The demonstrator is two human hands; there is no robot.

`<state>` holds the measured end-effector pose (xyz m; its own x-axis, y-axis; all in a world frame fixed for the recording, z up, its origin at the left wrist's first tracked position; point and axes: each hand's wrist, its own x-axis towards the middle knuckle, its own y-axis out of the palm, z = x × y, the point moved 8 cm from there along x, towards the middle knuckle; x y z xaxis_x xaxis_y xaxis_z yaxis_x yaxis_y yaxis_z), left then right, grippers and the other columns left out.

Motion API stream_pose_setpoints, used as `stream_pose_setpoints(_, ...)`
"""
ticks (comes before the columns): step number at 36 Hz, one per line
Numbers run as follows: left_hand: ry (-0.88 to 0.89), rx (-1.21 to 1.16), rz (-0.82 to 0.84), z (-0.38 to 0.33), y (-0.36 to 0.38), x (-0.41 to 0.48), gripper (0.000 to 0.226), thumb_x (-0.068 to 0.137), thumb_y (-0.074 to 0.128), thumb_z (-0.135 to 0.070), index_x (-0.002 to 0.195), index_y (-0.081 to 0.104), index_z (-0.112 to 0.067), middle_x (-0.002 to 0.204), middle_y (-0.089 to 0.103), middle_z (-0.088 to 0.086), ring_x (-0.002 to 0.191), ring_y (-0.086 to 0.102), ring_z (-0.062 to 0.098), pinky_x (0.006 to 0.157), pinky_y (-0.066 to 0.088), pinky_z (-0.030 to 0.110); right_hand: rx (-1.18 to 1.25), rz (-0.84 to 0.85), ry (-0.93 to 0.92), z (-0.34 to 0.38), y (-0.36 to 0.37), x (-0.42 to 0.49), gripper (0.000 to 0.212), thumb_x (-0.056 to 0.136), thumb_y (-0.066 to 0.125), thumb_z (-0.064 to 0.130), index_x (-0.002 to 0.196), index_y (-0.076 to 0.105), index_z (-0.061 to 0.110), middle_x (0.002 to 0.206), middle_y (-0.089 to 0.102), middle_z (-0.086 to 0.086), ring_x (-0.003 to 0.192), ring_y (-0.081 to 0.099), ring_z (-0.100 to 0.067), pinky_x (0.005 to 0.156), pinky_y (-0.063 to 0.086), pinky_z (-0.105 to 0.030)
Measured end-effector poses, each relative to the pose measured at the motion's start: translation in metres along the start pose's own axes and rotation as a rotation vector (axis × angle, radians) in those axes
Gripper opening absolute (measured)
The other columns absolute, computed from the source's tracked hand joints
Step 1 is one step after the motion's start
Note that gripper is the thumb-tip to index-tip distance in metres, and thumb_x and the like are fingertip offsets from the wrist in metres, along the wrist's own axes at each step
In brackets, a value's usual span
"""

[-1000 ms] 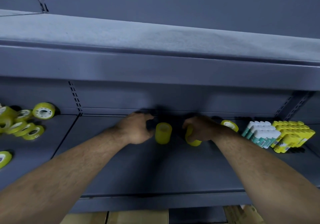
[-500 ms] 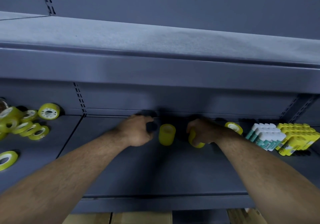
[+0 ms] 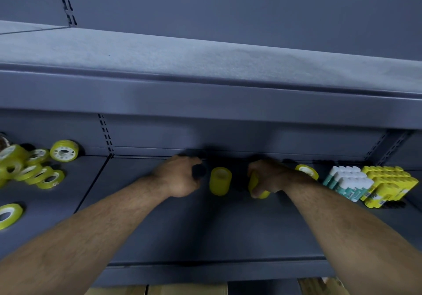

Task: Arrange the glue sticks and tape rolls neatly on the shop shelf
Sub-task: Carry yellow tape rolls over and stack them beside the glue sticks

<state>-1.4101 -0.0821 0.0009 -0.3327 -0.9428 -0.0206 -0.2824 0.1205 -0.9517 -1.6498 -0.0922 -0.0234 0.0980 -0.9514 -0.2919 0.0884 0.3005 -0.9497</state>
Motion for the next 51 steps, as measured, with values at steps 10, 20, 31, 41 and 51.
stream_pose_setpoints(10,0.013,0.003,0.013,0.005,-0.003,-0.004,0.058,0.091,0.061,-0.041,0.145,0.045,-0.032,0.149,0.047,-0.004,0.136,0.044,0.018,0.107,0.041,0.028,-0.073,0.0,0.046,0.004,-0.003,-0.004,0.078,0.058,0.09,0.048,0.128,0.058,0.034,0.127,0.059,0.003,0.113,0.058,-0.02,0.09,0.052,-0.032)
stream_pose_setpoints(20,0.072,-0.006,-0.022,-0.004,-0.006,-0.001,0.067,0.095,0.047,-0.053,0.155,0.028,-0.031,0.158,0.035,-0.003,0.144,0.035,0.02,0.116,0.031,0.03,-0.086,-0.214,0.124,0.026,-0.026,-0.043,0.093,0.078,0.061,0.075,0.156,0.028,0.037,0.163,0.027,0.006,0.149,0.028,-0.02,0.114,0.032,-0.035)
stream_pose_setpoints(31,0.19,0.049,-0.043,-0.011,0.008,-0.008,0.075,0.092,0.03,-0.061,0.158,0.012,-0.031,0.166,0.009,-0.008,0.152,0.011,0.014,0.123,0.013,0.037,-0.017,-0.352,0.13,0.059,-0.001,-0.09,0.079,0.091,0.053,0.065,0.157,0.031,0.028,0.164,0.028,0.001,0.15,0.023,-0.018,0.121,0.022,-0.029)
stream_pose_setpoints(41,0.051,0.136,-0.08,0.026,-0.011,-0.082,0.069,0.098,0.027,-0.051,0.159,0.011,-0.022,0.167,0.008,-0.001,0.153,0.008,0.016,0.123,0.008,0.034,-0.016,-0.29,0.071,0.106,0.017,-0.11,0.061,0.1,0.039,0.059,0.155,0.032,0.033,0.155,0.043,-0.002,0.141,0.038,-0.026,0.111,0.033,-0.033)
stream_pose_setpoints(51,-0.241,0.121,-0.054,0.123,-0.023,-0.204,0.069,0.1,0.029,-0.048,0.16,0.007,-0.023,0.167,0.0,-0.005,0.153,-0.004,0.014,0.124,-0.001,0.038,0.082,-0.185,-0.196,0.216,0.056,-0.094,0.065,0.102,0.026,0.062,0.16,0.018,0.033,0.167,0.015,0.007,0.153,0.015,-0.022,0.123,0.018,-0.038)
